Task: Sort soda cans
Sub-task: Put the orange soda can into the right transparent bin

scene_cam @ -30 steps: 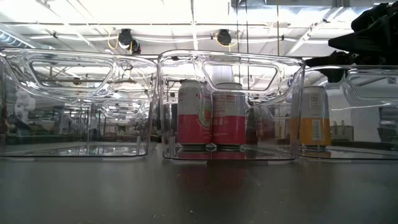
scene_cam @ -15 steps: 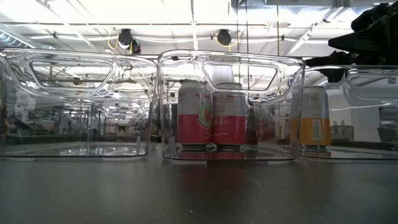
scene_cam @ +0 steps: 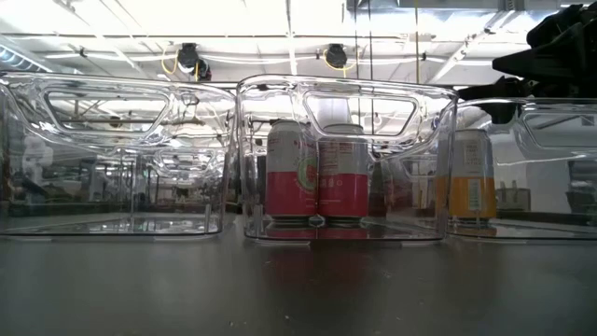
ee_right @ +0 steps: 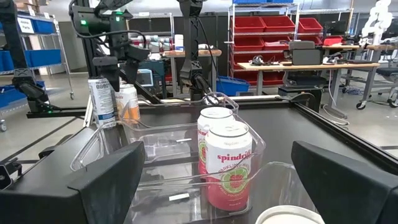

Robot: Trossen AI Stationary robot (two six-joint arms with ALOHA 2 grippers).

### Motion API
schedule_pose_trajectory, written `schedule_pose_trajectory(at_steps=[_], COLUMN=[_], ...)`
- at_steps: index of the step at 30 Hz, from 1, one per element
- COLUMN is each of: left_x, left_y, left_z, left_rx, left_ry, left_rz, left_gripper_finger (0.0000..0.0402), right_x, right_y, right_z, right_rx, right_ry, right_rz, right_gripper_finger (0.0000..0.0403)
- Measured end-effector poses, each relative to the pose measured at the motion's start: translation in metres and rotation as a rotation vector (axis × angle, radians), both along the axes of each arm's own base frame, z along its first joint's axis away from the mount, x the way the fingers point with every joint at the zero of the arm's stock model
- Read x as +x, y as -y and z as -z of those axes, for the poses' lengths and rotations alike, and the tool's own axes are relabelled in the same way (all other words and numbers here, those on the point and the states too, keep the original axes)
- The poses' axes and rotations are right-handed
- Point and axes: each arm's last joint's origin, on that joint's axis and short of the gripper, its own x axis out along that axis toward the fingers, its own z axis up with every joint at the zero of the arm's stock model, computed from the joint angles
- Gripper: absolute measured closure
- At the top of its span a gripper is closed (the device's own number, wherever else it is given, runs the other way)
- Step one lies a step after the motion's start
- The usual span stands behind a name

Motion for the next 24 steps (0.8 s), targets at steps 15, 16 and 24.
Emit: schedule_pose_trajectory(at_steps=[15,16,24], left_x=[-0.011,-0.011,-0.013], left_y=[0.003,0.002,-0.001], left_z=[0.027,0.029,0.037], left_rx=[-0.010,-0.008,0.013], left_ry=[-0.028,-0.029,-0.040], left_rz=[0.044,0.044,0.092], left_gripper_finger=[0.0002,0.0002,0.0002], right_x=[0.000,0.000,0.000], right_y=[0.000,0.000,0.000], right_z=[0.000,0.000,0.000], right_rx=[0.000,0.000,0.000], right_ry=[0.001,0.001,0.002], right_rz=[0.000,0.000,0.000], right_gripper_finger=[0.0005,0.0005,0.0005])
